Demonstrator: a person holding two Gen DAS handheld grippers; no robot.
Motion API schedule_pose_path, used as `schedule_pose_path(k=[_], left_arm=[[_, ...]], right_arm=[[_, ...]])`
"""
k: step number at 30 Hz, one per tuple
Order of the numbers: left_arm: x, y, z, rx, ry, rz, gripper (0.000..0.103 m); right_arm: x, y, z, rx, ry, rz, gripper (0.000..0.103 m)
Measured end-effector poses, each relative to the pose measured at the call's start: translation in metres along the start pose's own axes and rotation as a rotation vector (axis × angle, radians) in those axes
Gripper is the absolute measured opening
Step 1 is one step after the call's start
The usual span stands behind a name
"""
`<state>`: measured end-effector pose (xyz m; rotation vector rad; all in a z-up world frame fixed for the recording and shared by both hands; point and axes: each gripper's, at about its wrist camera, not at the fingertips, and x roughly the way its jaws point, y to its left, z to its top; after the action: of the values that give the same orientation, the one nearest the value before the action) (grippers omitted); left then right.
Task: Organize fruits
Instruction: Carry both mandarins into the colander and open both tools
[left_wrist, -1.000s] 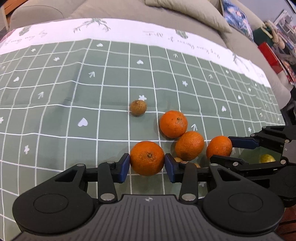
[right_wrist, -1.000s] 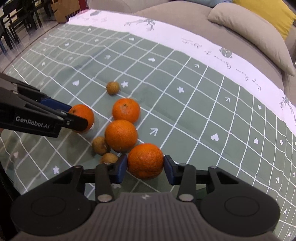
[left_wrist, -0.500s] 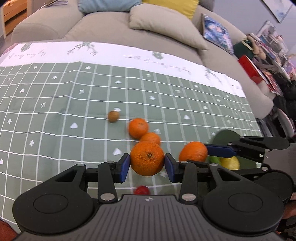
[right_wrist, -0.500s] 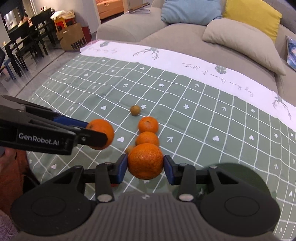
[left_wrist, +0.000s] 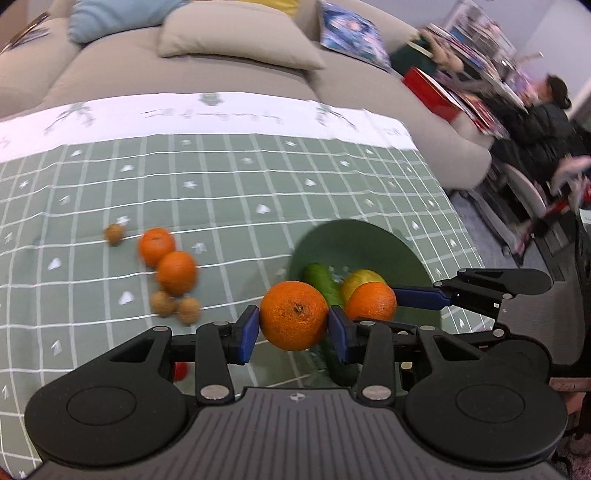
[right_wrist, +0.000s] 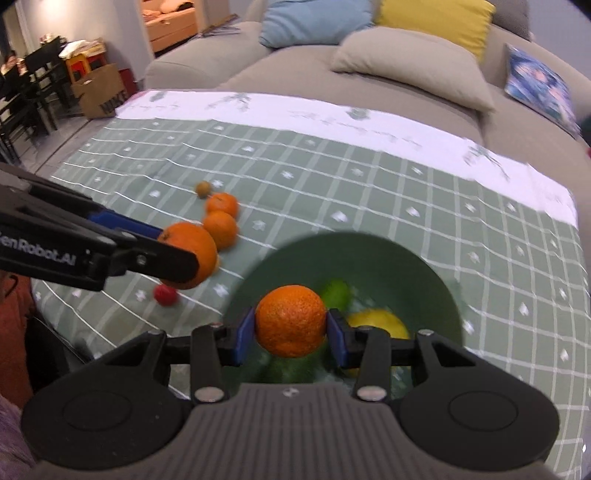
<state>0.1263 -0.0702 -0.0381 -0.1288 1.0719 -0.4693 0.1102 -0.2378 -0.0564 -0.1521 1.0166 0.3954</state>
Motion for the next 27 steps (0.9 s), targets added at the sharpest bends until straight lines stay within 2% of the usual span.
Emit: schedule_pose_path(k=[8,16,27], left_arm=[[0.024,-0.032,0.001,0.071,0.037,-0.046,0.045],[0.046,-0.033,-0.001,0.089,0.084,-0.044,0.045],[0.074,-0.036,0.0,0.153,0.176,0.048,0.045]], right_arm=[[-0.002,-0.027,-0.015,-0.008,0.046,-0.035,0.039],[0.004,-0.044,-0.02,-0.018,0.09,-0.042,0.039],[0.034,-0.032,-0.019,-0.049,0.193,0.041,0.039]])
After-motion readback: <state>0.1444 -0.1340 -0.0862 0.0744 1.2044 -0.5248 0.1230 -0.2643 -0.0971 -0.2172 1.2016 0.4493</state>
